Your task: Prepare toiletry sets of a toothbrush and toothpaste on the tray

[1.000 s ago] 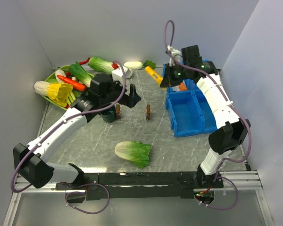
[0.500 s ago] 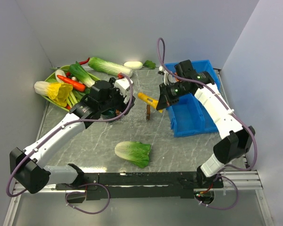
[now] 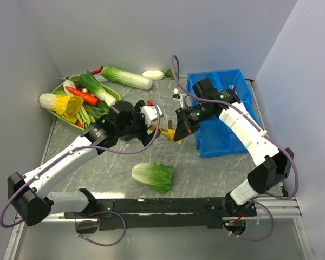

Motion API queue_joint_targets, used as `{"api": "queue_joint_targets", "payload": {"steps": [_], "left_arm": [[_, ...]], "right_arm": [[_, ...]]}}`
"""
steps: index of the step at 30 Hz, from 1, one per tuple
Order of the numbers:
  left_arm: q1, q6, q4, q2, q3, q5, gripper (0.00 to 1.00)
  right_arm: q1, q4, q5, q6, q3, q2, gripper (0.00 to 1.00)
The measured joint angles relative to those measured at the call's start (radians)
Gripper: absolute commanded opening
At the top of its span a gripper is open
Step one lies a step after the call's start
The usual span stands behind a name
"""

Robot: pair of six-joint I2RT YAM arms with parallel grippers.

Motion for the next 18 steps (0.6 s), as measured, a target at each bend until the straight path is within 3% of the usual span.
{"api": "queue_joint_targets", "payload": {"steps": [9,18], "left_arm": [[-0.098,0.033,-0.029,-0.027,-0.063,0.020,0.96],[-0.153,0.052,-0.029,-0.019,-0.071,-0.049,0.99]], "right_arm": [[0.032,-0.014,-0.030,0.002,-0.040,0.000,0.00],[0.039,-0.026,-0.068,0.008,-0.053,0.000,0.00]]}}
